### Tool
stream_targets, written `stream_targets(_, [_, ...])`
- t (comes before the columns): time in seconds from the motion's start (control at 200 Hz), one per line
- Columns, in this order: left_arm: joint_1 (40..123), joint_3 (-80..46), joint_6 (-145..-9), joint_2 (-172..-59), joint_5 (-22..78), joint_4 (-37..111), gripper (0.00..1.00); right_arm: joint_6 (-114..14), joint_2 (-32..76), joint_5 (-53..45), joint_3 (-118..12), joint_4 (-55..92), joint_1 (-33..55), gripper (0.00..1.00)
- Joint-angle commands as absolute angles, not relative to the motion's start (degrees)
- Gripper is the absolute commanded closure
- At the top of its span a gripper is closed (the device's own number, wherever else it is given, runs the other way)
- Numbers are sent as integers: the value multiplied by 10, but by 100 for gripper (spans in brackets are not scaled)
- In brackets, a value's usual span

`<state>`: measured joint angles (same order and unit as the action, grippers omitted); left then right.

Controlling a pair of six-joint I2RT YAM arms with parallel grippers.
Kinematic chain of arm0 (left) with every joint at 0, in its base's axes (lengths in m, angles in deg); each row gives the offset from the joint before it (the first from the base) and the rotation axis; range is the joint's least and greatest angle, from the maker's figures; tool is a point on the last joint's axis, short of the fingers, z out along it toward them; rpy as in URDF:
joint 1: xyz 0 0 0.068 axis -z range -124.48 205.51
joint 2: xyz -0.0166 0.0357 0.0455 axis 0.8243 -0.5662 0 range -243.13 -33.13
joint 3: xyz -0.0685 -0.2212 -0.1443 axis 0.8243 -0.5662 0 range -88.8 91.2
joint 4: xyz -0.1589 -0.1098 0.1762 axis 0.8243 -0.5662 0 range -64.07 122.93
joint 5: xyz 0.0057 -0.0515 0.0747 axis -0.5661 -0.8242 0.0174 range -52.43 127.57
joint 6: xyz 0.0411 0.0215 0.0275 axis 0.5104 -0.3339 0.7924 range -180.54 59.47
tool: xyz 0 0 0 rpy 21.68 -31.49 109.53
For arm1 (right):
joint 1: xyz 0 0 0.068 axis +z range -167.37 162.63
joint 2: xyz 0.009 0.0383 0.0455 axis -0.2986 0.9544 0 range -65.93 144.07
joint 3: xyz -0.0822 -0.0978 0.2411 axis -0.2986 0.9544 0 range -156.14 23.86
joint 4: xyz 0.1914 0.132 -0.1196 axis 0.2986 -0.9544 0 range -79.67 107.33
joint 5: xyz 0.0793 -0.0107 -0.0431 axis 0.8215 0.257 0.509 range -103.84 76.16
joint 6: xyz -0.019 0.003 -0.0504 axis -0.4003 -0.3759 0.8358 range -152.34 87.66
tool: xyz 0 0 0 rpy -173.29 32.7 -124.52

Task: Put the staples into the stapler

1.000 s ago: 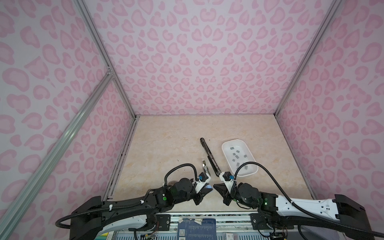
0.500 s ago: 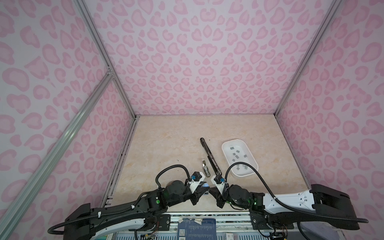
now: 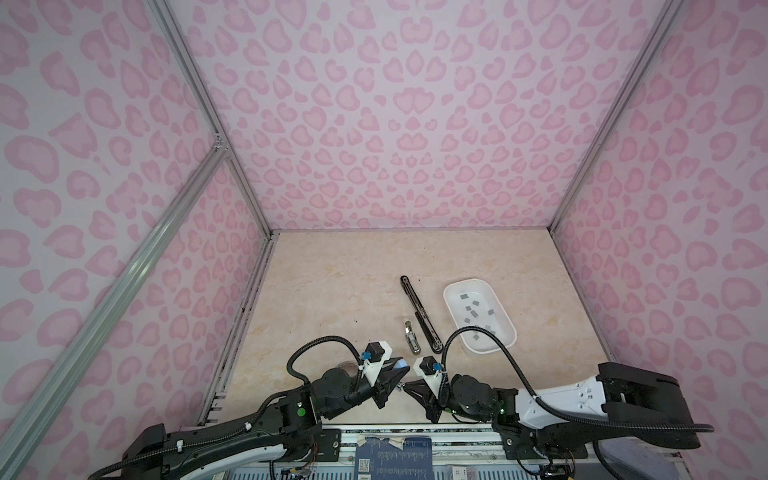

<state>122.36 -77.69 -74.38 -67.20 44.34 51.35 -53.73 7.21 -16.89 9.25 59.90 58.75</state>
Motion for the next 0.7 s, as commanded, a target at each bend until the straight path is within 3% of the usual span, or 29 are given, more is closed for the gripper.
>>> stream_targets(0.0, [1224,-784,-745,-656,447,530,96,-525,40,-203,107,599,588,79])
stream_targets(0.08, [1224,-783,-744,-651,432,529,96,-519,7,-201,117,583,588,67])
stream_targets(0.305, [1223,-785,-722,-659,359,542,96,-485,-64,-134,138,591,589,47])
stream_targets(0.695, [1224,-789,-710,-665,245,577,96,-455,-17,-4,126,680,603,32])
